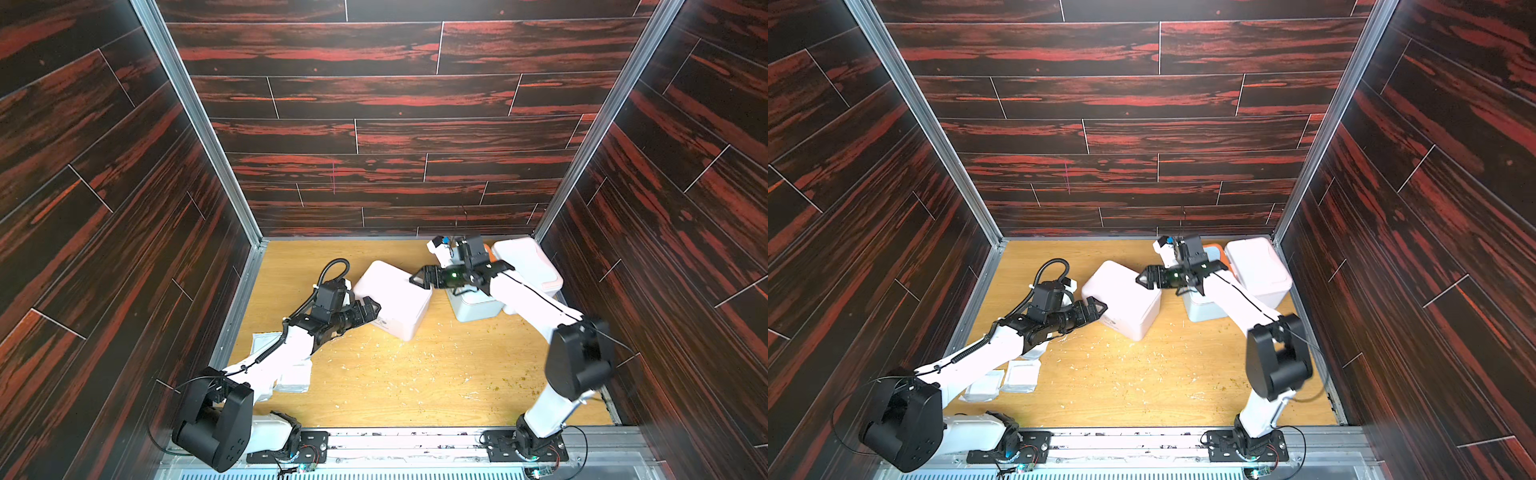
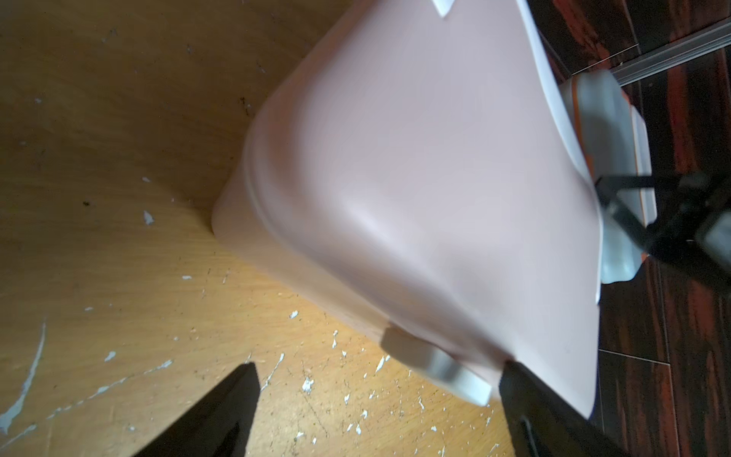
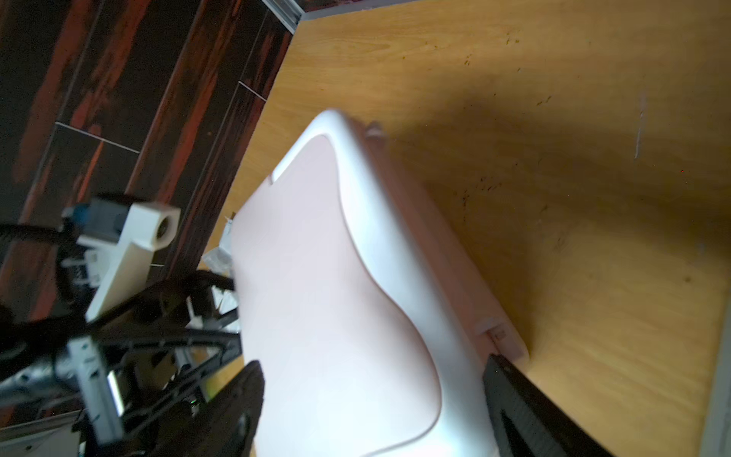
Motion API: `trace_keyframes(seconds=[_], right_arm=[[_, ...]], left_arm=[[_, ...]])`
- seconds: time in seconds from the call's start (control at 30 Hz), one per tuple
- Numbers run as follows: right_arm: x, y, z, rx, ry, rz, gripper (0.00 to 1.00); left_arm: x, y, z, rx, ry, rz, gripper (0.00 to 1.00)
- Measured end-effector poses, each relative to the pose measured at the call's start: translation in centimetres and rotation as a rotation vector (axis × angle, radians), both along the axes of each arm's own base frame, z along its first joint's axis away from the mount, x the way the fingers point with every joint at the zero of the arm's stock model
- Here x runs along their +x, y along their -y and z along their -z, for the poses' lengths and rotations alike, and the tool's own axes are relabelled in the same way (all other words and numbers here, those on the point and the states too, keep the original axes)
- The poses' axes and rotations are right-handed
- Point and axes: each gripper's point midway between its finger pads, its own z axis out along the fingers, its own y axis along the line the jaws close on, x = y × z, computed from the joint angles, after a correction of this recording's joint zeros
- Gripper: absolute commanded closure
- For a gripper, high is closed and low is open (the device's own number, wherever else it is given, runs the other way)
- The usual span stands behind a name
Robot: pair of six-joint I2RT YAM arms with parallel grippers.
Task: Open first aid kits and take out gauze
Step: Move the first aid kit to the center of the board.
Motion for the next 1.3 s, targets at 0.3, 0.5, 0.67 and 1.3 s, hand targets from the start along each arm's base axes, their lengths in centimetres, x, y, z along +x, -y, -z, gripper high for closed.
trace_keyframes(seconds=[0.3, 0.5, 0.67, 1.3], right_arm=[[-9.8, 0.8, -0.6, 0.053, -0.076, -0.056, 0.08], [-6.8, 2.3, -1.3, -0.032, 0.002, 0.083, 0.06], [-2.9, 1.1, -0.3, -0.069, 0.003, 0.116, 0.07], [-8.2, 4.7, 4.0, -0.106, -0.074, 0.19, 0.2]], left_arm=[[1.0, 1.2, -0.5, -0.058, 0.026, 0.034, 0.01], [1.2, 1.4, -0.5, -0.064, 0.024, 0.045, 0.01], [1.5, 3.3, -0.5, -0.129, 0.011, 0.096, 0.02], [-3.1, 11.2, 0.0, -0.182, -0.003, 0.194, 0.02]])
